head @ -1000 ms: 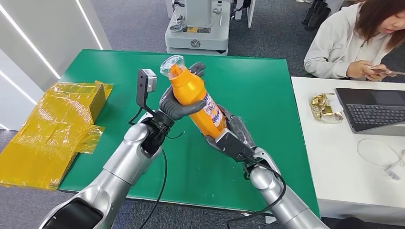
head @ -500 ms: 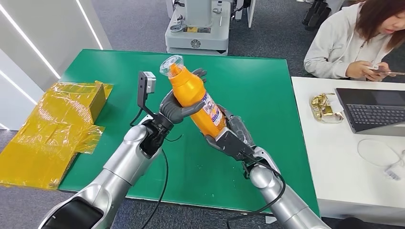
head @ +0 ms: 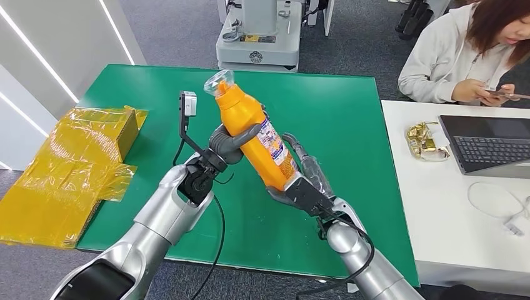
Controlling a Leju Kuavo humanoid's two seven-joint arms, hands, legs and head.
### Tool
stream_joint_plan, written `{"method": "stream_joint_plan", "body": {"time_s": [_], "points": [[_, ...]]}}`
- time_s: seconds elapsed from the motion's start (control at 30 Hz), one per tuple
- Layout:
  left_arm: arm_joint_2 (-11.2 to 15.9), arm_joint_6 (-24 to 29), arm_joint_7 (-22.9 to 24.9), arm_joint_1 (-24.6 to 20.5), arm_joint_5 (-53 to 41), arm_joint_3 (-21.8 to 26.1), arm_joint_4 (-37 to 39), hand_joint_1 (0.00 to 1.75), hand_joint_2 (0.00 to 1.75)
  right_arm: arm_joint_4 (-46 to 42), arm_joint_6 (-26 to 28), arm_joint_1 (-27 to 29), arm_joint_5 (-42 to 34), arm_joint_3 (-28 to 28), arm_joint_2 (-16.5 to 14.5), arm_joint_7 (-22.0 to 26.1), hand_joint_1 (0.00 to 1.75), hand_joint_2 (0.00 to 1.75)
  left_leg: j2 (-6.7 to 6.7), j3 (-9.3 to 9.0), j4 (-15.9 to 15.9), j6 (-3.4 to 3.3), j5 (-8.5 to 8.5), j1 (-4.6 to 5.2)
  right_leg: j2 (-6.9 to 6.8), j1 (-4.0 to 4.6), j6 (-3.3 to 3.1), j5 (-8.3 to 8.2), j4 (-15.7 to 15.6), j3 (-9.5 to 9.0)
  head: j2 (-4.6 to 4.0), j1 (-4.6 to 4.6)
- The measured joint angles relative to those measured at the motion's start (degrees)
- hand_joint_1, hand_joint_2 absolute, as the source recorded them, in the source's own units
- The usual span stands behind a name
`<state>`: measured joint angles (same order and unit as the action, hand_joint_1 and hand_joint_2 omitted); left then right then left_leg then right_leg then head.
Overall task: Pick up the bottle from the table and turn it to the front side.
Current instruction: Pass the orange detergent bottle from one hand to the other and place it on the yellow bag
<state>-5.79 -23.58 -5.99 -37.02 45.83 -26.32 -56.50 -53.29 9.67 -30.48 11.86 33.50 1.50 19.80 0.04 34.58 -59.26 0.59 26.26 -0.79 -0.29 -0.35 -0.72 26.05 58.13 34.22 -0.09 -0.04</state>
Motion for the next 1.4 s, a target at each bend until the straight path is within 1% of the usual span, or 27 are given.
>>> {"method": "stream_joint_plan", "body": {"time_s": [0.07, 0.17, 0.23, 0.27, 0.3, 0.33, 0.4, 0.43, 0.5, 0.6, 0.67, 0.7, 0.87, 0.97, 1.07, 1.17, 1.23, 1.3, 1.4], "points": [[0.2, 1.2, -1.9, 0.0, -2.3, 0.0, 0.0, 1.75, 1.75, -0.5, -0.3, 1.1, -0.4, -0.5, 0.4, 0.1, 0.00, 1.75, 0.00, 0.00, 0.0, 0.00, 0.00, 0.00, 0.00, 0.00, 0.00, 0.00, 0.0, 0.00, 0.00, 0.01], [0.7, 5.6, -6.7, -0.2, -11.4, 0.0, -0.3, 1.75, 1.75, -1.0, -0.9, 2.6, -1.1, -1.0, 1.1, 0.6, 0.00, 1.75, 0.02, 0.00, 0.0, 0.00, 0.00, 0.00, 0.01, 0.00, 0.00, 0.00, 0.0, 0.00, 0.00, 0.01], [1.1, 8.2, -8.9, -0.5, -16.5, 0.0, -0.6, 1.75, 1.75, -1.3, -1.0, 3.5, -1.3, -1.1, 1.6, 0.9, 0.00, 1.75, 0.00, 0.00, 0.0, 0.00, 0.00, 0.00, -0.01, 0.00, 0.00, 0.00, 0.0, 0.00, 0.00, 0.01], [1.4, 10.4, -10.1, -0.8, -20.1, -0.1, -0.7, 1.75, 1.75, -1.6, -1.1, 3.9, -1.5, -1.2, 1.8, 1.1, 0.00, 1.75, 0.00, 0.00, 0.0, 0.00, 0.00, -0.01, -0.01, 0.00, 0.00, 0.00, 0.0, 0.00, 0.00, 0.01], [1.8, 13.7, -11.6, -1.1, -25.5, -0.1, -0.9, 1.75, 1.75, -2.0, -1.1, 4.4, -1.7, -1.2, 2.0, 1.2, 0.00, 1.75, 0.01, 0.00, 0.0, 0.00, 0.00, -0.01, 0.00, 0.01, 0.00, 0.00, 0.0, 0.01, 0.00, 0.01], [2.3, 18.2, -13.3, -1.7, -32.9, -0.2, -1.1, 1.75, 1.75, -2.7, -1.1, 5.0, -2.0, -1.3, 2.3, 1.4, 0.00, 1.75, 0.02, 0.00, 0.0, 0.00, 0.00, -0.02, 0.02, 0.01, 0.00, -0.01, 0.0, 0.02, 0.00, 0.01], [3.7, 28.3, -15.6, -3.8, -51.0, -0.6, -1.4, 1.75, 1.75, -4.9, -1.0, 6.8, -2.3, -1.6, 3.1, 1.7, 0.00, 1.75, 0.03, 0.00, 0.0, 0.01, -0.01, -0.02, 0.03, 0.01, -0.01, -0.01, 0.0, 0.03, 0.00, 0.01], [4.5, 32.5, -15.8, -5.1, -59.7, -0.7, -1.5, 1.75, 1.75, -6.4, -1.0, 7.9, -2.4, -1.8, 3.5, 1.9, 0.00, 1.75, 0.01, 0.00, 0.0, 0.01, -0.01, -0.02, 0.01, 0.01, -0.01, -0.01, 0.0, 0.03, 0.00, 0.01], [6.2, 38.7, -14.3, -7.7, -75.5, -1.0, -1.6, 1.75, 1.75, -9.9, -0.9, 10.2, -2.6, -2.5, 4.5, 2.0, 0.00, 1.75, -0.01, 0.01, 0.0, 0.01, -0.01, -0.02, -0.02, 0.01, -0.01, 0.00, 0.0, 0.03, 0.00, 0.01], [8.6, 46.1, -8.7, -10.9, -99.1, -2.4, -1.5, 1.75, 1.75, -16.5, -0.1, 14.2, -2.3, -3.8, 6.0, 2.3, 0.00, 1.75, 0.00, 0.02, 0.0, 0.01, 0.00, -0.01, -0.01, 0.01, -0.01, 0.01, 0.0, 0.04, 0.00, 0.01], [10.1, 48.5, -5.2, -12.4, -110.3, -3.4, -1.4, 1.75, 1.75, -21.5, 0.9, 17.1, -1.6, -5.0, 6.9, 2.8, 0.00, 1.75, 0.01, 0.03, 0.0, 0.00, 0.01, 0.00, 0.00, 0.00, 0.00, 0.01, 0.0, 0.04, 0.00, 0.01], [10.7, 48.8, -4.1, -12.8, -113.4, -3.7, -1.3, 1.75, 1.75, -23.8, 1.4, 18.5, -1.2, -5.6, 7.3, 2.9, 0.00, 1.75, 0.01, 0.03, 0.0, 0.00, 0.01, 0.00, 0.00, 0.00, 0.00, 0.01, 0.0, 0.04, 0.00, 0.01], [13.3, 47.1, -0.6, -12.8, -124.2, -4.1, -1.3, 1.75, 1.75, -34.7, 3.4, 25.2, -0.5, -9.7, 8.8, 4.7, 0.00, 1.75, 0.02, 0.03, 0.0, 0.00, 0.01, 0.02, 0.01, -0.01, 0.00, 0.01, 0.0, 0.02, 0.00, 0.02], [16.3, 44.6, 0.6, -10.7, -127.8, -3.9, -2.0, 1.75, 1.75, -41.6, 3.9, 29.9, -1.3, -14.1, 9.3, 6.1, 0.00, 1.75, 0.13, 0.00, 0.0, 0.02, 0.03, 0.03, 0.11, -0.02, -0.01, 0.01, 0.0, 0.02, 0.00, 0.01], [20.2, 41.8, 0.7, -6.4, -127.5, -3.1, -4.1, 1.75, 1.75, -47.7, 2.7, 34.8, -2.5, -19.0, 9.4, 7.3, 0.00, 1.75, 0.19, -0.01, 0.1, 0.04, 0.05, 0.00, 0.19, -0.02, -0.04, 0.03, 0.0, 0.05, 0.00, 0.01], [24.5, 40.6, 0.5, -1.6, -125.7, -1.6, -6.2, 1.75, 1.75, -52.1, 1.9, 38.7, -3.4, -23.1, 9.4, 8.1, 0.00, 1.75, 0.24, 0.00, 0.1, 0.06, 0.06, -0.02, 0.24, -0.01, -0.10, 0.08, 0.0, 0.10, 0.00, 0.01], [26.9, 40.2, 0.9, 1.7, -125.0, -0.3, -7.8, 1.75, 1.75, -54.2, 1.8, 40.6, -3.4, -25.3, 9.4, 8.1, 0.00, 1.75, 0.24, 0.00, 0.1, 0.08, 0.07, -0.02, 0.25, -0.01, -0.12, 0.11, 0.0, 0.11, 0.00, 0.02], [29.1, 39.7, 2.1, 5.8, -123.9, 1.5, -10.0, 1.75, 1.75, -56.2, 2.0, 42.6, -3.0, -27.1, 9.4, 7.8, 0.00, 1.75, 0.26, -0.01, 0.2, 0.10, 0.09, -0.01, 0.27, -0.01, -0.12, 0.13, 0.0, 0.11, 0.00, 0.02], [31.9, 39.0, 3.6, 13.2, -121.1, 5.6, -14.4, 1.75, 1.75, -58.9, 2.3, 45.8, -2.1, -29.5, 9.2, 7.5, 0.00, 1.75, 0.33, -0.01, 0.2, 0.17, 0.15, -0.02, 0.37, -0.01, -0.12, 0.16, 0.0, 0.16, 0.00, 0.01]]}}
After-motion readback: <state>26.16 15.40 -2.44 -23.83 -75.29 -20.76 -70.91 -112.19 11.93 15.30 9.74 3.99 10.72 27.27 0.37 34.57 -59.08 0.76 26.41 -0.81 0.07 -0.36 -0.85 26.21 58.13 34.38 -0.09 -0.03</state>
